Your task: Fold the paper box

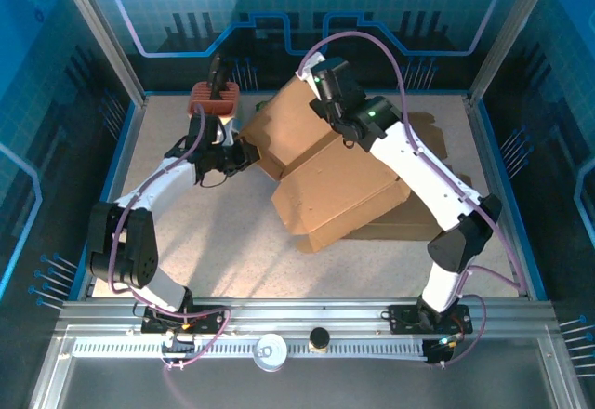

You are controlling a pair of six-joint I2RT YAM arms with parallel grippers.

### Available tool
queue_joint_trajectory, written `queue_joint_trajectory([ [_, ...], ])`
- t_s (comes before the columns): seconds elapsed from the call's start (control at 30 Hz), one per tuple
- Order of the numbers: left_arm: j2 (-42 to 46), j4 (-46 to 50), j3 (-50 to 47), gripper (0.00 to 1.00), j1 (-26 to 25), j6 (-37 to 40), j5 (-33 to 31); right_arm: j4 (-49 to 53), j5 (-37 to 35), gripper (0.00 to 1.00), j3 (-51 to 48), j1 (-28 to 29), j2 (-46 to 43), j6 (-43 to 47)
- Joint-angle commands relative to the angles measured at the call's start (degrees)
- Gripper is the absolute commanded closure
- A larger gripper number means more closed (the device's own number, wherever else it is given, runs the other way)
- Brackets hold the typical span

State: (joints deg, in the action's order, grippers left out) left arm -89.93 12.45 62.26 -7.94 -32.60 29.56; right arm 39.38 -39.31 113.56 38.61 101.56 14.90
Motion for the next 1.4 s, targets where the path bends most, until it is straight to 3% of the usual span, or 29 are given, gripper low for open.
queue_joint_trajectory([
  [0.0, 1.67, 0.45, 2.52, 1.00, -0.84, 1.91, 1.14, 3.48, -1.59, 0.75, 3.75, 0.25, 0.88, -0.38],
  [0.27, 1.92, 1.24, 2.87, 1.00, -0.84, 2.21, 0.95, 7.98, -5.22, 0.76, 9.39, -0.12, 5.22, -1.09],
  [0.4, 2.01, 1.83, 3.04, 1.00, -0.84, 2.19, 0.69, 7.32, -11.31, 0.89, 9.84, 0.03, 5.93, -1.96],
  [0.47, 2.01, 2.14, 3.17, 1.00, -0.93, 2.01, 0.50, 6.33, -16.64, 1.00, 9.93, 0.30, 6.34, -2.07],
  [0.67, 2.00, 2.93, 3.79, 1.00, -1.20, 1.88, 0.23, 5.36, -23.74, 1.00, 10.95, 0.72, 7.78, -0.98],
  [1.07, 2.04, 3.20, 4.10, 1.00, -1.37, 1.66, -0.19, 10.51, -20.65, 0.82, 14.58, 0.17, 9.18, -1.75],
  [1.17, 2.06, 3.33, 4.36, 1.00, -1.55, 1.66, -0.15, 10.72, -19.97, 0.86, 13.75, -0.36, 9.01, -2.70],
  [1.3, 2.37, 4.05, 4.49, 1.00, -1.63, 1.77, -1.06, 10.31, -20.02, 1.00, 11.68, -0.25, 8.13, -4.24],
  [1.37, 2.49, 4.58, 4.36, 1.00, -1.64, 1.73, -2.23, 11.38, -19.51, 1.00, 10.76, 0.27, 7.34, -6.28],
])
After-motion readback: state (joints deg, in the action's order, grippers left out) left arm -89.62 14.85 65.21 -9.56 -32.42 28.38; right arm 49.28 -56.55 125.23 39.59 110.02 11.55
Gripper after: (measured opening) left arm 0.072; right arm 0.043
